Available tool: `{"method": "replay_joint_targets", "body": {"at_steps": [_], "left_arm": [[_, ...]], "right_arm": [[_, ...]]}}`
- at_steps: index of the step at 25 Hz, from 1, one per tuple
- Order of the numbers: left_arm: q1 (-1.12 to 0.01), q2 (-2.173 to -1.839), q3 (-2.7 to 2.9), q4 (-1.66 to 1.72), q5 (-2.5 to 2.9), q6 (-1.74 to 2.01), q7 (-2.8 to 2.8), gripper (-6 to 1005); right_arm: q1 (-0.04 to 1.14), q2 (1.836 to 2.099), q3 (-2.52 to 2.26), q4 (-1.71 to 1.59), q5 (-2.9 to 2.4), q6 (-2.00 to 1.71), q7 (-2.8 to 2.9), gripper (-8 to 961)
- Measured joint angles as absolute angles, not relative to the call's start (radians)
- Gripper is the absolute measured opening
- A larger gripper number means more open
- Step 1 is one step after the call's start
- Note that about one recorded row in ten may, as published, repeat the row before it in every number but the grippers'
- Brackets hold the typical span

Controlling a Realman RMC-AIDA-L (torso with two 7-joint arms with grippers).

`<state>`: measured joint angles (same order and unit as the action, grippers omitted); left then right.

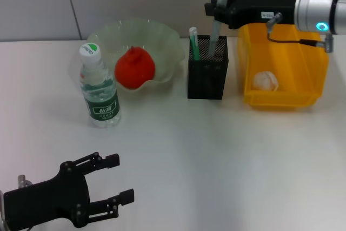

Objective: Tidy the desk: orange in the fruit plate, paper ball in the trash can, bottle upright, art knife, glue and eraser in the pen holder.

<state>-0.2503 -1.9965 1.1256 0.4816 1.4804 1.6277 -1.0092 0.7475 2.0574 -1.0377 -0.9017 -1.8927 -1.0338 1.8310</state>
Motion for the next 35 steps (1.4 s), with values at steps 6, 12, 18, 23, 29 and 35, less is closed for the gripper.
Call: {"method": "replay_joint_targets", "body": {"at_steps": [6, 12, 18, 23, 29, 35], "left_arm": [[-0.255, -1.999, 1.122, 0.482, 1.48, 1.629, -1.02, 818], [-0.254, -1.999, 1.119, 0.482, 1.48, 1.633, -1.023, 818], [-0.253, -2.0, 1.12, 0.482, 1.48, 1.634, -1.023, 818], [-0.25, -2.0, 1.119, 0.482, 1.48, 1.635, -1.023, 818], [-0.246, -2.0, 1.118, 0.482, 1.48, 1.637, -1.022, 818], [-0.247, -2.0, 1.118, 0.482, 1.48, 1.637, -1.023, 818]], "right_arm": [[0.79, 2.055, -1.048, -0.836, -1.893, -0.965, 1.828, 144], [0.802, 2.051, -1.049, -0.8, -1.894, -0.931, 1.826, 144], [0.815, 2.054, -1.051, -0.776, -1.9, -0.909, 1.823, 147], [0.825, 2.057, -1.051, -0.755, -1.909, -0.886, 1.823, 153], [0.829, 2.069, -1.054, -0.737, -1.911, -0.852, 1.799, 160], [0.83, 2.073, -1.054, -0.736, -1.911, -0.849, 1.796, 267]]}}
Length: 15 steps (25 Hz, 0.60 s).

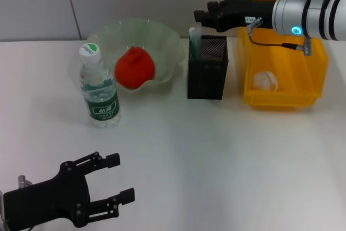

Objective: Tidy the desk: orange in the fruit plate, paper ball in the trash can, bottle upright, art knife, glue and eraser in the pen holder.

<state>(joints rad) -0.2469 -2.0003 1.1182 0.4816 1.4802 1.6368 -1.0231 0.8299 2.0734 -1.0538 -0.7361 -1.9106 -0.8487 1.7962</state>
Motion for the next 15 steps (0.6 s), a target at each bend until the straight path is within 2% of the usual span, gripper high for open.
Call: {"method": "replay_joint_targets", "body": {"at_steps": [6, 11, 15], "left_arm": [[-0.258, -1.999, 1.118, 0.482, 1.48, 1.635, -1.027, 818], [-0.28, -1.988, 1.118, 0.482, 1.48, 1.63, -1.063, 818], [-0.287, -1.976, 1.118, 0.486, 1.48, 1.631, -1.088, 818]], "right_arm": [[0.803, 2.075, -1.048, -0.772, -1.906, -0.884, 1.796, 438], [0.717, 2.078, -1.048, -0.88, -1.884, -1.004, 1.793, 551], [0.626, 2.079, -1.045, -0.939, -1.817, -1.161, 1.716, 551]]}}
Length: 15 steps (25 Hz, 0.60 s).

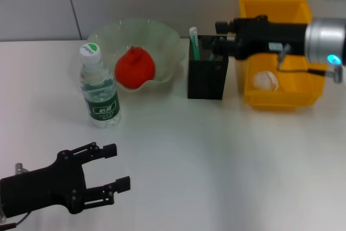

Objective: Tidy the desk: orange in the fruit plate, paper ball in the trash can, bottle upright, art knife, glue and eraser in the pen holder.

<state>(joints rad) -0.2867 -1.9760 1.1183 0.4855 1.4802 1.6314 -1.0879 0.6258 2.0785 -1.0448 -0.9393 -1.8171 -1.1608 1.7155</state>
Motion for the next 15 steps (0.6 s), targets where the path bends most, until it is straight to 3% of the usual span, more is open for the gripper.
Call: {"method": "replay_joint_targets", "body": {"at_steps": [7, 15], "left_arm": [[-0.307, -1.934, 1.118, 0.488, 1.48, 1.671, -1.14, 818], [-0.327, -1.917, 1.118, 0.491, 1.522, 1.679, -1.16, 818]], "right_arm": [[0.472, 2.077, -1.04, -0.923, -1.682, -1.438, 1.459, 550], [0.442, 2.057, -1.038, -0.799, -1.695, -1.543, 1.357, 549]]}}
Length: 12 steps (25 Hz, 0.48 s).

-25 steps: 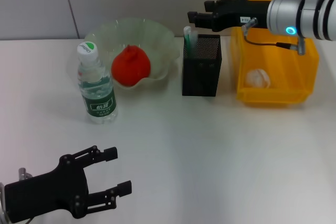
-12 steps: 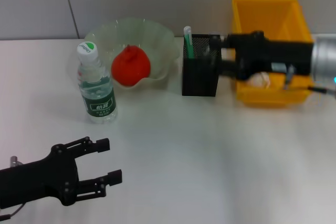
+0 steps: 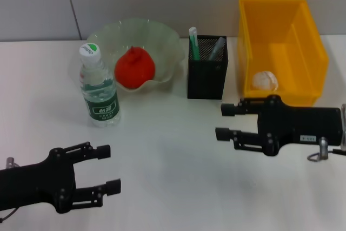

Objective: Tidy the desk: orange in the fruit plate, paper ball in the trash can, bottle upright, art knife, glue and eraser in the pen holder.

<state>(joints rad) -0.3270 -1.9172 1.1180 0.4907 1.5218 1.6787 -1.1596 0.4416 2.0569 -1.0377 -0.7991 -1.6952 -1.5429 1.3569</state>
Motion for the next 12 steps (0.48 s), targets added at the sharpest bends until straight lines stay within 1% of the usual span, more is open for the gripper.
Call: {"method": "replay_joint_targets", "body": {"at_steps": [3, 12], "left_arm": [[-0.333, -1.909, 1.117, 0.493, 1.544, 1.687, -1.175, 818], [-0.342, -1.882, 1.116, 0.509, 1.575, 1.702, -1.222, 818]], "right_arm": [[0.426, 2.056, -1.038, -0.795, -1.704, -1.558, 1.336, 549], [0.39, 2.052, -1.039, -0.778, -1.732, -1.569, 1.283, 602]]}}
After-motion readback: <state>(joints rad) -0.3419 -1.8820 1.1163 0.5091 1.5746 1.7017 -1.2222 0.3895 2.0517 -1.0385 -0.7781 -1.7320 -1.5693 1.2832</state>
